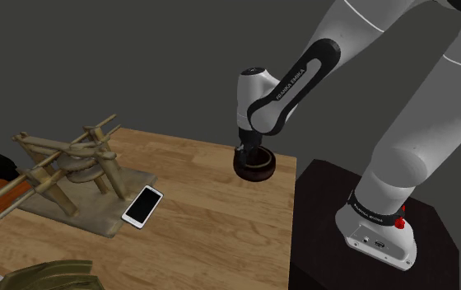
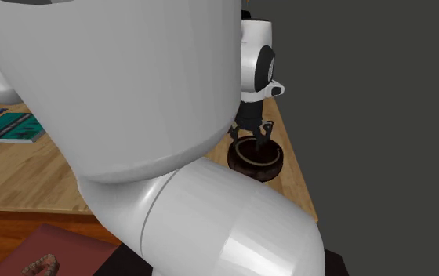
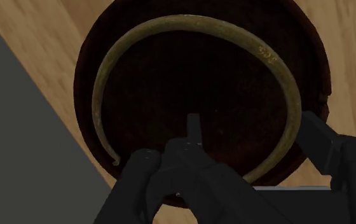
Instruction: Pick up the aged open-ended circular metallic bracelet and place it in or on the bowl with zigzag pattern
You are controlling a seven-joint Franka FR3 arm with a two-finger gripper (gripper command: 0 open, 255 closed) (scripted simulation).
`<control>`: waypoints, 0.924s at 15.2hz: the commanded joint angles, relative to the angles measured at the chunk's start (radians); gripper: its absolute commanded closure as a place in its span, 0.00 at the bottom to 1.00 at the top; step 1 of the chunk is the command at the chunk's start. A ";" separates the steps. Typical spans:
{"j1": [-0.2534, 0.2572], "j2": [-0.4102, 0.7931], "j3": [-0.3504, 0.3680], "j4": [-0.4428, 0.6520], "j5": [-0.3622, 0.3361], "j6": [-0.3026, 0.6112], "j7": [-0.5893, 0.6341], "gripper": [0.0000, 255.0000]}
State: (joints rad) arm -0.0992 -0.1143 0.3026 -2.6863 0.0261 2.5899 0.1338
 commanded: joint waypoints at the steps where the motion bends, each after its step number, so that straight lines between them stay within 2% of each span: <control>1: 0.000 0.000 0.000 0.000 0.000 0.000 0.000 0.00; 4: 0.000 0.000 0.000 0.000 0.000 0.000 0.000 0.00; 8: 0.016 -0.131 -0.013 0.031 0.050 -0.159 -0.037 0.00; 14: 0.017 -0.131 -0.013 0.031 0.049 -0.159 -0.037 0.00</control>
State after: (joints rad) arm -0.0822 -0.2455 0.2894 -2.6557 0.0754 2.4315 0.0967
